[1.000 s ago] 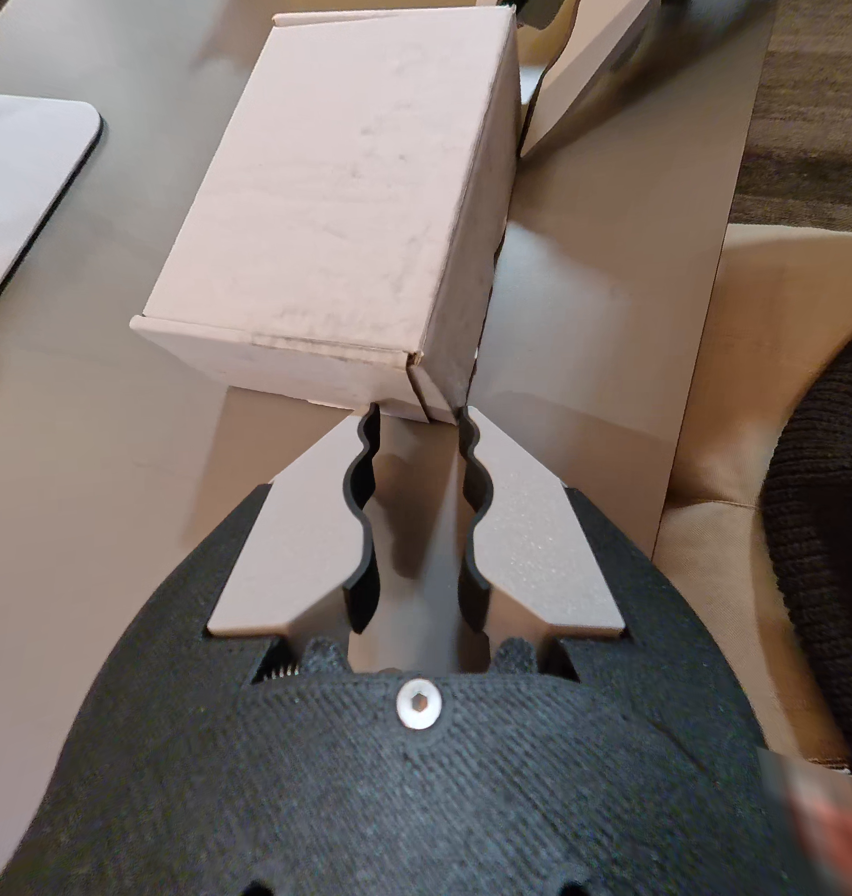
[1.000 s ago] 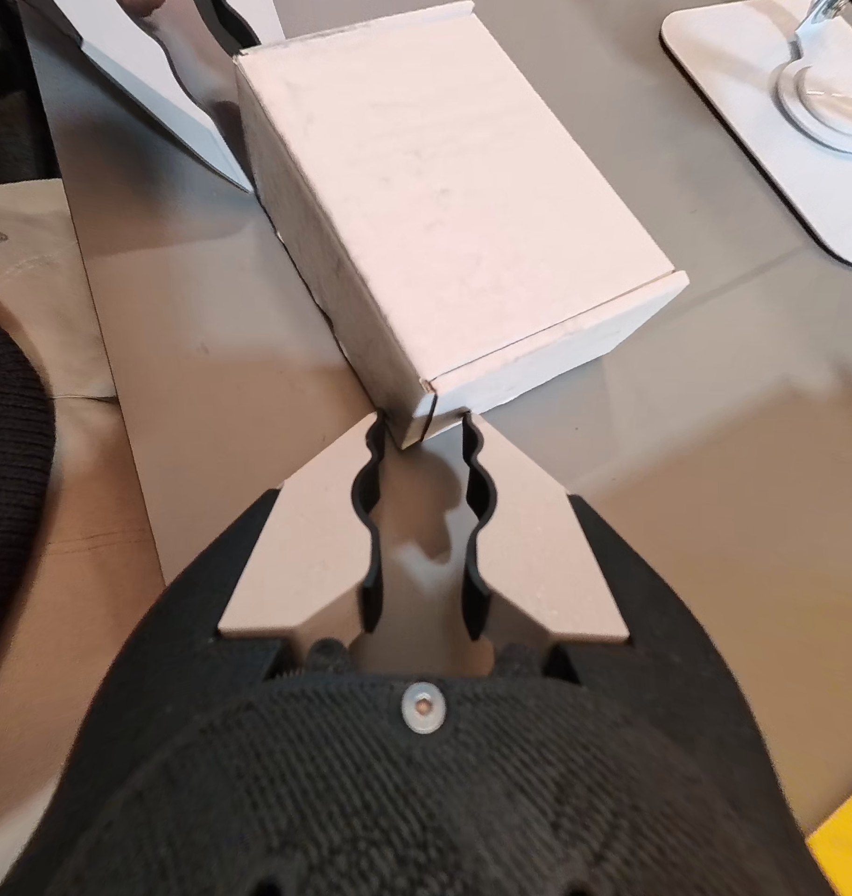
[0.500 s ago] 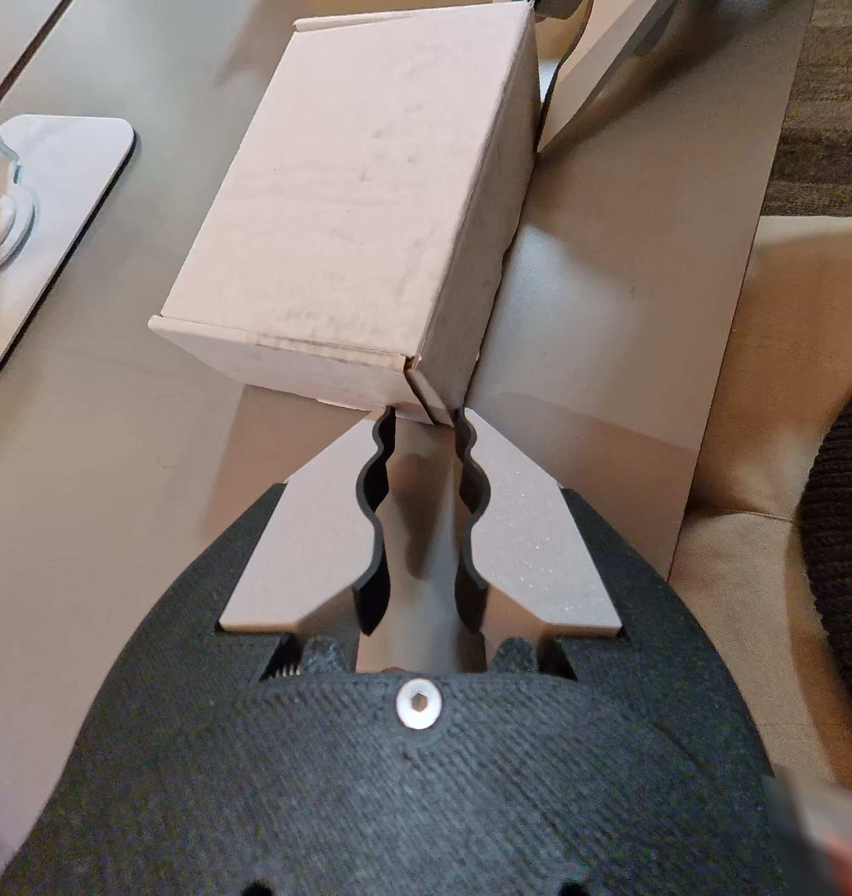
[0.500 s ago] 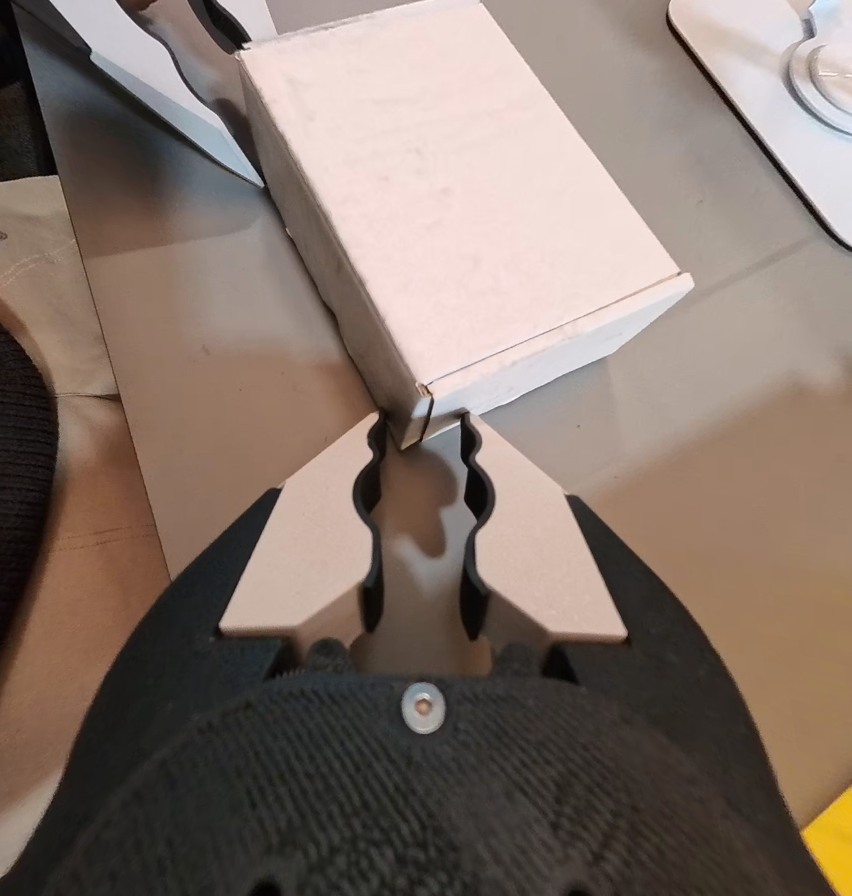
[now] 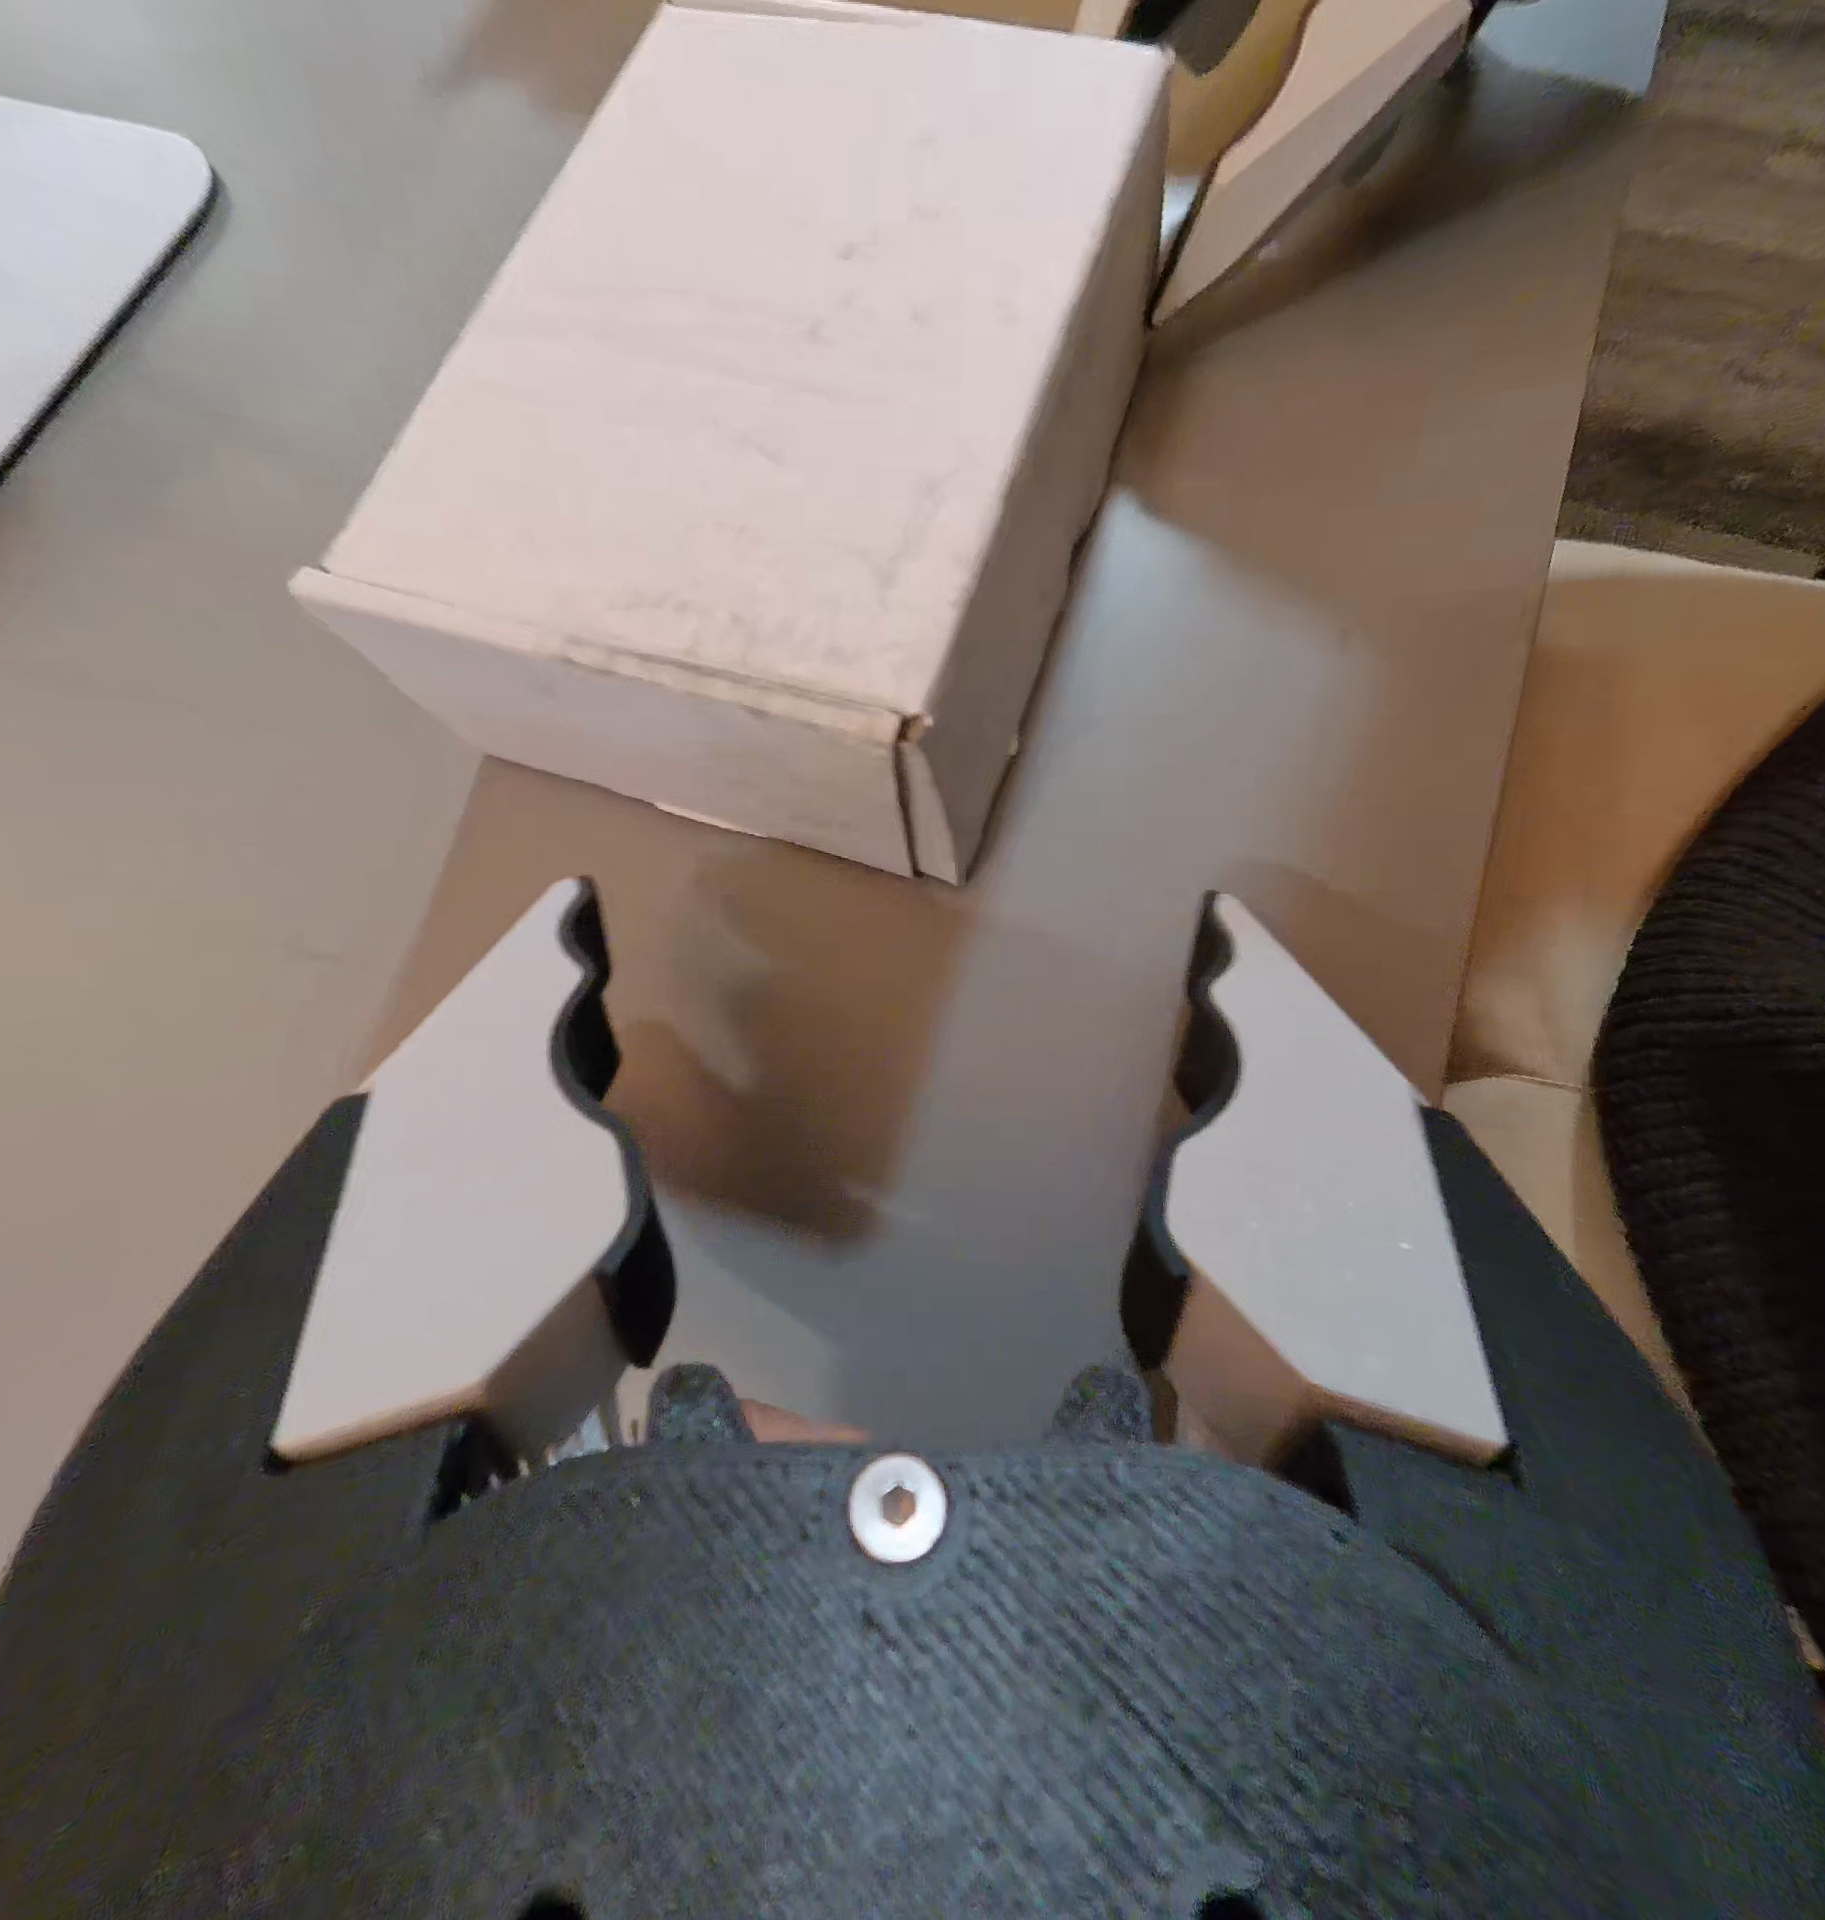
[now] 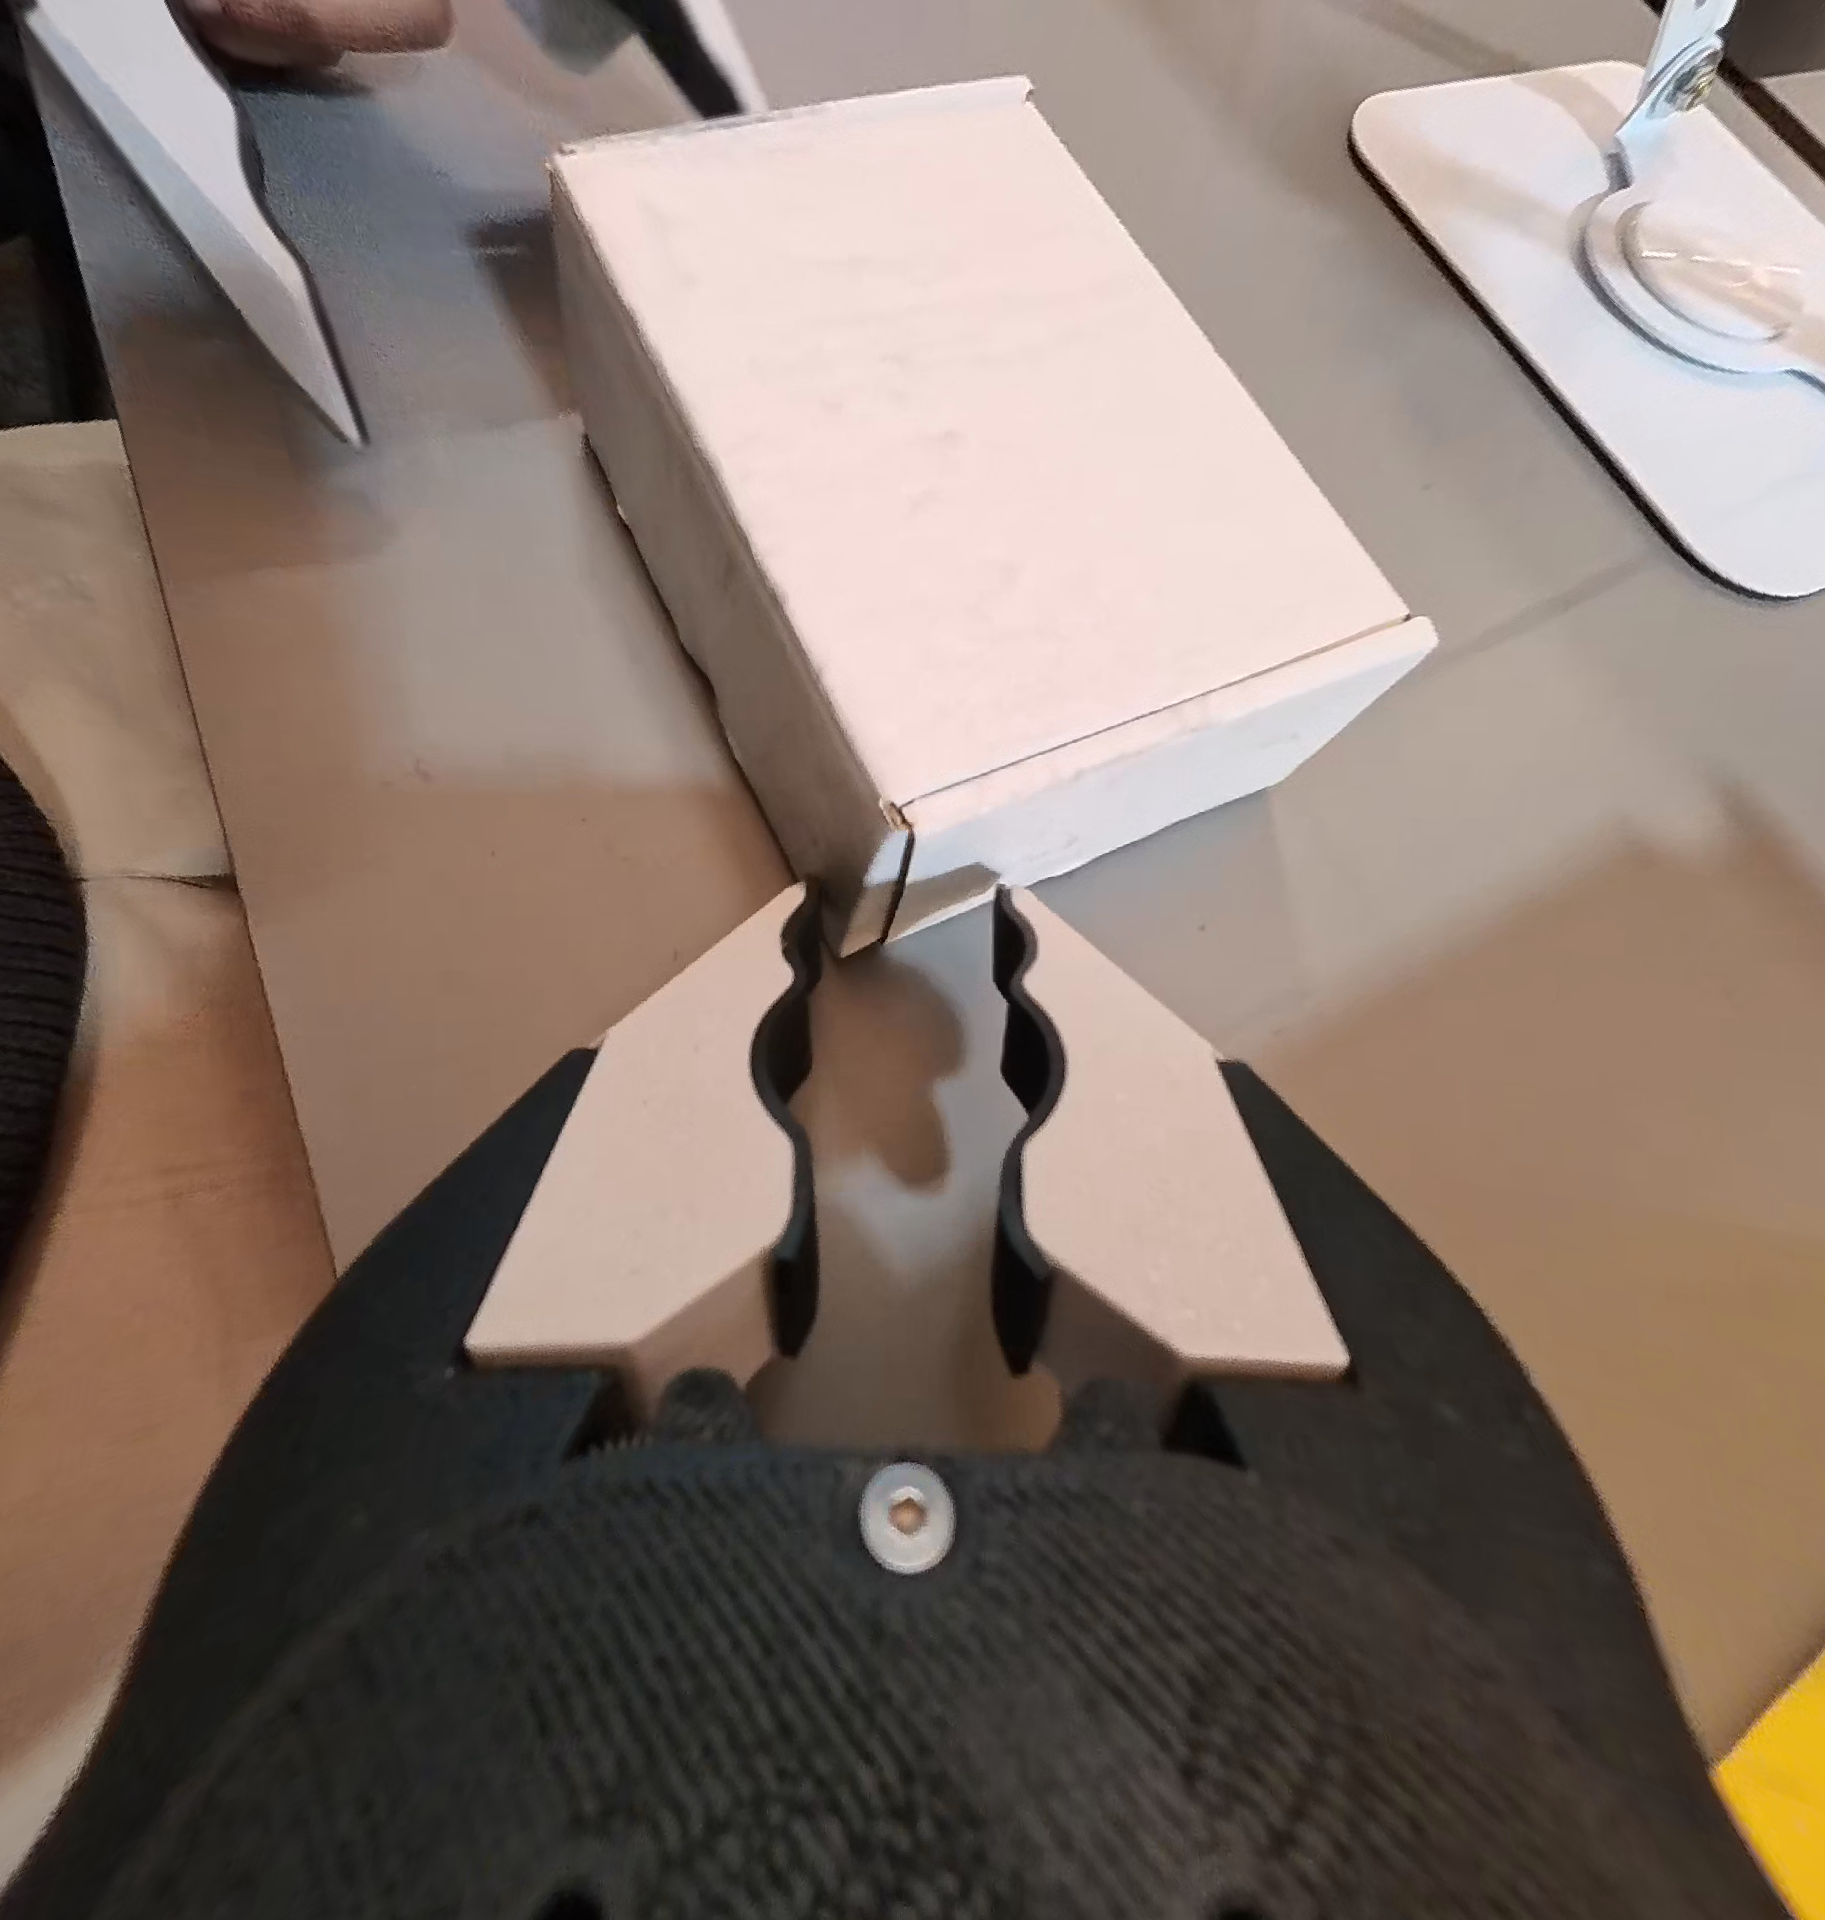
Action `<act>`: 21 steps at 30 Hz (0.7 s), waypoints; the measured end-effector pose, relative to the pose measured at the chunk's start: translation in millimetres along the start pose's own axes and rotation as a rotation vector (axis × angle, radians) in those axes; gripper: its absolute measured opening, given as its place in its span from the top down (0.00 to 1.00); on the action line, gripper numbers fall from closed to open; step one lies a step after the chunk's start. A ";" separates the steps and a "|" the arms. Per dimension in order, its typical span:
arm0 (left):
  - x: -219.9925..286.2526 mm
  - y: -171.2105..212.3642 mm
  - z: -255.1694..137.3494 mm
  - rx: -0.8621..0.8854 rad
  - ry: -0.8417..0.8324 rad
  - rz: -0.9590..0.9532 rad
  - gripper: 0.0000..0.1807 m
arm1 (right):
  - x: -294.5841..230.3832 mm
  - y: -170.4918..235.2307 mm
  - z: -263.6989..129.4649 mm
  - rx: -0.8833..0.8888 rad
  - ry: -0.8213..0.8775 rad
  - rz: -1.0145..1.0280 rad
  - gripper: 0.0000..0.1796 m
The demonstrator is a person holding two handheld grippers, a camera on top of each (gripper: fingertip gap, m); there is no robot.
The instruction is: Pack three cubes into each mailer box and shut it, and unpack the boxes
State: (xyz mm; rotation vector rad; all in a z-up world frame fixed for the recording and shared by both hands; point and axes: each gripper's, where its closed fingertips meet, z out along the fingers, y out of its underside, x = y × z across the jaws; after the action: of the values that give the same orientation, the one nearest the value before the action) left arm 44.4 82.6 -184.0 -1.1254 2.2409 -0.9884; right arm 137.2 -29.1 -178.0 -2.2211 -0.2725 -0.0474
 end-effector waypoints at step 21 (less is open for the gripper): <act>-35.9 -18.8 35.9 -0.029 0.000 0.162 0.25 | -3.4 8.3 7.1 -0.036 -0.004 0.009 0.83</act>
State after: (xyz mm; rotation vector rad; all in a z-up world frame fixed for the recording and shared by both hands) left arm 97.7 89.8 -190.5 -0.9376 2.3112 -0.8926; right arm 135.2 -29.1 -189.3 -2.2586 -0.2663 -0.0437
